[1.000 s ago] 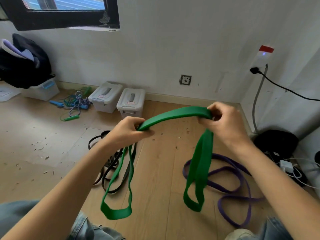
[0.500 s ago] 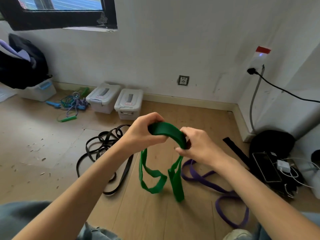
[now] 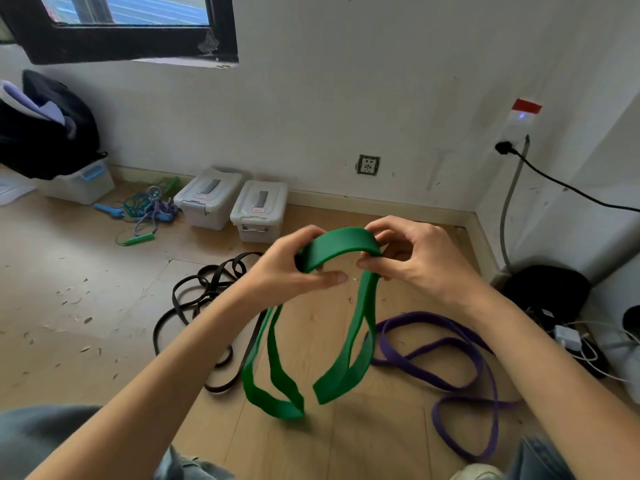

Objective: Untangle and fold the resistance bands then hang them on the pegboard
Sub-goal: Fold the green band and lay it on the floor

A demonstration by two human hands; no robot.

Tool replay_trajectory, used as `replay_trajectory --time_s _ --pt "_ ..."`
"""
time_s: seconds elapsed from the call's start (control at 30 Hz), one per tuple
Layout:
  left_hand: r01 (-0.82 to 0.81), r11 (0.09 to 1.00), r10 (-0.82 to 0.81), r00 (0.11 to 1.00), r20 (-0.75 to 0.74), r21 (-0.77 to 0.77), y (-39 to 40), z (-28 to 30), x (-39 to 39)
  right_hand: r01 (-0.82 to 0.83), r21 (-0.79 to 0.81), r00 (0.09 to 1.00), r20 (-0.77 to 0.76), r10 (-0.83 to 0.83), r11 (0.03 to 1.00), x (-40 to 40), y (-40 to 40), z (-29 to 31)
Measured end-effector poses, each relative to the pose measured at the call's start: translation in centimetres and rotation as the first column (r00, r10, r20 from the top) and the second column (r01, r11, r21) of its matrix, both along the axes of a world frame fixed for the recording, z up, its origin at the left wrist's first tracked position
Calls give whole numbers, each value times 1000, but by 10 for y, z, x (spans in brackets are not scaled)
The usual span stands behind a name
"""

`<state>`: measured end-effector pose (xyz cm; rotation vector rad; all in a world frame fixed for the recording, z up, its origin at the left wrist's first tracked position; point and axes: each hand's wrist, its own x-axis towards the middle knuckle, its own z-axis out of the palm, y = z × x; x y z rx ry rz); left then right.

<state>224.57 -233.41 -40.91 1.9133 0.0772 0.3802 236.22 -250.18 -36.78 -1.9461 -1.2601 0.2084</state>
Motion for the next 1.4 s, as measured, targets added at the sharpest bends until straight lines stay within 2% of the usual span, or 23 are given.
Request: replay_trajectory --time_s 0.23,0.57,0.93,1.17,1.4 --pt "89 991 -92 995 -32 -101 -9 -12 1 -45 -33 996 -79 42 998 -14 8 -13" --pt "87 996 -88 994 -69 -13 1 -7 1 -131 -40 978 -171 122 991 -13 8 -12" --pt "113 993 -115 988 -101 -27 -5 -15 2 -71 -27 995 -68 69 997 -13 11 -17" --pt "122 993 -120 980 -159 5 -14 -17 4 -153 -19 988 19 153 988 -17 10 -14" --pt "88 975 -53 985 -167 206 -9 1 3 -160 30 986 54 159 987 -18 12 -5"
